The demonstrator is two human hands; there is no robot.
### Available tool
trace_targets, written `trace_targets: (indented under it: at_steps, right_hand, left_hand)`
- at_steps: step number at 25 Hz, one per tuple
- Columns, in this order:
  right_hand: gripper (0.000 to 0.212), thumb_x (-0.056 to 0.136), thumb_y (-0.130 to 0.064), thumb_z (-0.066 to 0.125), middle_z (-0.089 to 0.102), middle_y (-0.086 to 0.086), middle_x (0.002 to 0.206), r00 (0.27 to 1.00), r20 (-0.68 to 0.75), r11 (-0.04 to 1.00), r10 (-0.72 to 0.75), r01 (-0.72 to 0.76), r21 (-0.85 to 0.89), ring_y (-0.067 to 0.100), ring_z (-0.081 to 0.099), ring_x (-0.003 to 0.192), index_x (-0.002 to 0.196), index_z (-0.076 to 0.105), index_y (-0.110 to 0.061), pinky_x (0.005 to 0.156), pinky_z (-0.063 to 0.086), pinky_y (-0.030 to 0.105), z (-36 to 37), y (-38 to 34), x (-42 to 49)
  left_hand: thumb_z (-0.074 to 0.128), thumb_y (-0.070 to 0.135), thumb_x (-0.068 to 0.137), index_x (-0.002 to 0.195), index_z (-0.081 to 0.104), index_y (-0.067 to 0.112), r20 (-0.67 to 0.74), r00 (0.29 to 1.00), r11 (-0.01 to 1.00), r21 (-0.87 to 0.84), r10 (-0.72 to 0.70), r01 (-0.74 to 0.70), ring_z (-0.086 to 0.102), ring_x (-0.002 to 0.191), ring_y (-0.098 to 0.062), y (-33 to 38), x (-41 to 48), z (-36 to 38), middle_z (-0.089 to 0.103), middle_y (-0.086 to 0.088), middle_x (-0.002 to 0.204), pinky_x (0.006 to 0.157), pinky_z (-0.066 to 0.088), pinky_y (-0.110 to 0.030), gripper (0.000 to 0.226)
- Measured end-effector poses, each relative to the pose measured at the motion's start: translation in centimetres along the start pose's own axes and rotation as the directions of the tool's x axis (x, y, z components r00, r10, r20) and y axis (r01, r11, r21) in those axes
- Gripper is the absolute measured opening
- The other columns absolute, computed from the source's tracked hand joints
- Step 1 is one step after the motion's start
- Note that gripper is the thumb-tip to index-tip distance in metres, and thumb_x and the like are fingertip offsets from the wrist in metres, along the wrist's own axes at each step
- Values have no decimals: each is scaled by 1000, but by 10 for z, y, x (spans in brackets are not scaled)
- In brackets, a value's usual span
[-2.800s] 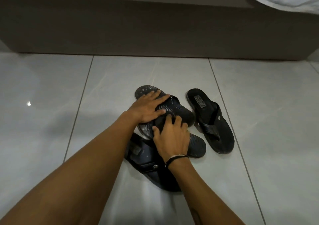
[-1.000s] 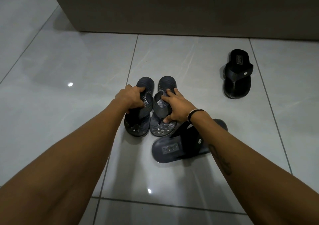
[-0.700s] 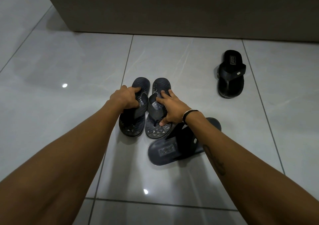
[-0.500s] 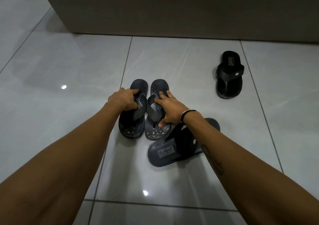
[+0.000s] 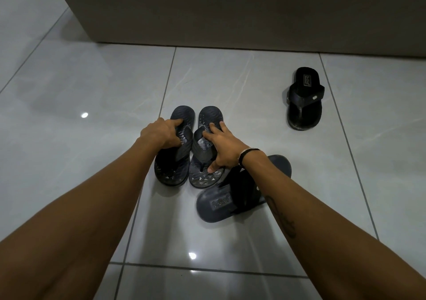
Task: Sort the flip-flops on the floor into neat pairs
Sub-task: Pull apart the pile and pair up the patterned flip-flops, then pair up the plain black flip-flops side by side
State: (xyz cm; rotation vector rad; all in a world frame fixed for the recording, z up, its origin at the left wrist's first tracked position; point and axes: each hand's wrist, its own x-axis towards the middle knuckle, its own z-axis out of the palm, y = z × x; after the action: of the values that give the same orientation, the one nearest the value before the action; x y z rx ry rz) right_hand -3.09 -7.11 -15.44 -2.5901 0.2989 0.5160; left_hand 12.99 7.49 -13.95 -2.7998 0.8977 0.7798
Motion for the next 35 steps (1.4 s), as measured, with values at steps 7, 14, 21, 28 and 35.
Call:
trace_targets:
  at_steps: [7,14,21,28,35]
  right_hand:
    - [96,86,-45,66,6,6,174,945,-300,943,130,-24,333,27,-3,161,164,13,-26,129,9,48,-33,46,-25]
    - [75,102,-49,44,5,15,173,798,-349,863,492,-500,74,40,3,159,164,7,-27,128,13,51,-35,196,-80]
    - [62,103,-50,44,32,12,167,786,-411,885,462,-439,156,35,29,154,160,26,-35,122,31,49,-21,220,-112]
    - [54,101,-56,44,67,6,82,445,-740,825,504,-502,260,31,59,81,75,64,-13,61,40,33,0,260,-182]
    - [54,91,-52,61,57,7,141,477,-706,850,524,-340,402,27,51,128,137,54,-24,103,46,36,-12,267,-177]
  left_hand:
    - [65,53,80,149,51,30,-409,900,988,21,151,-156,43,140,-42,15,-26,-24,49,-20,150,112,38,-57,74]
    - [47,88,79,131,61,24,-110,683,679,300,722,-670,61,102,-30,169,-80,27,59,-7,117,78,47,-42,84]
    - [68,48,89,129,64,16,-87,662,656,282,744,-700,60,108,-32,237,-106,84,66,-9,120,79,44,-41,51]
    - [74,27,84,112,74,14,-151,477,500,255,866,-827,62,98,-31,308,-112,120,72,-7,105,83,42,-42,31]
    - [56,70,86,128,56,11,-310,579,654,274,754,-705,54,104,-33,299,-118,111,59,-14,123,83,44,-47,72]
